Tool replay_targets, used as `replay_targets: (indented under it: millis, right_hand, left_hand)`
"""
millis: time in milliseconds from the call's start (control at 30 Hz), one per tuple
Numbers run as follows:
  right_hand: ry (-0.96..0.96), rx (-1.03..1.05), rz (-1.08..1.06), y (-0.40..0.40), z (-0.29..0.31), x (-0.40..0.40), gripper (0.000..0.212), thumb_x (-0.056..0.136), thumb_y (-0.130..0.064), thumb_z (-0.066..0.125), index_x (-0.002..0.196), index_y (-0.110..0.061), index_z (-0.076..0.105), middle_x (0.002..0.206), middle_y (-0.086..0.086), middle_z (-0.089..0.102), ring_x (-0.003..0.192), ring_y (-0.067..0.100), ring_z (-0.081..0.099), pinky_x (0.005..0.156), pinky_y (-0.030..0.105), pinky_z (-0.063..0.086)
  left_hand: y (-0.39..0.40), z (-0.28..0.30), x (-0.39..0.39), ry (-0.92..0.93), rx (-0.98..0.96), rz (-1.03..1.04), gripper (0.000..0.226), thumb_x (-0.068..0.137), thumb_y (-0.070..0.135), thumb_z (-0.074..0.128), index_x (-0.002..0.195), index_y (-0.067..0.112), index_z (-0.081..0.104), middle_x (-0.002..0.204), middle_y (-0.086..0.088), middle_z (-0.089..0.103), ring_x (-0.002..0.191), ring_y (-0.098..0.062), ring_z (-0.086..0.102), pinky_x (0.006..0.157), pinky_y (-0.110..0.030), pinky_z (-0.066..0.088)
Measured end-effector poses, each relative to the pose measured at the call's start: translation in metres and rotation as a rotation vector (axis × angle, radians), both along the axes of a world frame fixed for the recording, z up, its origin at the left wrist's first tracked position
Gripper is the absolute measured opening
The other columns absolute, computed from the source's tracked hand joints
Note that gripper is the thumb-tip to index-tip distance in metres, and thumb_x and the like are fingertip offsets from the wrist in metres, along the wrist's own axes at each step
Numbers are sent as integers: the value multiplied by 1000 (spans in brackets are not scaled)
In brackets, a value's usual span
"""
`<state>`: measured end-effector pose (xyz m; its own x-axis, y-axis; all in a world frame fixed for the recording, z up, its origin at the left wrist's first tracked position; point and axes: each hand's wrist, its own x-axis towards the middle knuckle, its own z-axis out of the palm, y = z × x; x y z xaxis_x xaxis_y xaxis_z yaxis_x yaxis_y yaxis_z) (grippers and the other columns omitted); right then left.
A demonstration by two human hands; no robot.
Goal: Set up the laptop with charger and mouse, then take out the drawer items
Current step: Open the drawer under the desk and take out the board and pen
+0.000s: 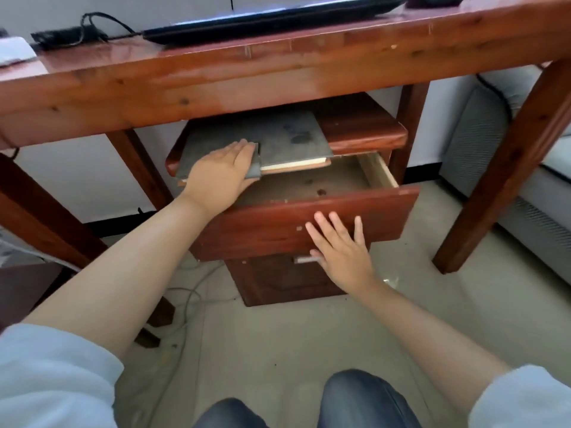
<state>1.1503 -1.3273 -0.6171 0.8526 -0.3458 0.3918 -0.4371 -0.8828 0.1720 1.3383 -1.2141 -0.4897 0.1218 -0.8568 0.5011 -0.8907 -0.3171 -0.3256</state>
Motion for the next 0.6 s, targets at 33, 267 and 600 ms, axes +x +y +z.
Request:
replay_targets:
  millis: [33, 267, 600]
  right_hand:
    - [-28, -12, -11, -5, 11, 9, 41, 80, -33, 48, 114, -17, 65, 121, 7, 67, 109, 28, 64, 81, 63, 48]
    - [-107, -24, -8, -28, 25, 33, 61, 55, -24, 88, 111, -15, 67, 118, 17, 67, 106, 39, 63, 76, 68, 47]
    - [66, -8, -22, -36, -8, 44, 86, 27, -10, 93, 107, -30, 69, 111, 11, 72, 100, 39, 66, 71, 69, 47]
  left_hand:
    - [1, 1, 1, -19, 2, -9, 51, 71, 10, 78, 109, -18, 59, 105, -38, 66, 90, -49, 67, 70, -55, 57]
    - [-2, 13, 11, -87, -27, 46, 47, 54, 17, 91, 84, -12, 70, 73, -26, 74, 60, -36, 73, 42, -35, 57]
    - [4, 7, 31, -172, -41, 38, 50, 51, 19, 92, 86, -8, 70, 80, -23, 76, 68, -33, 75, 48, -35, 60]
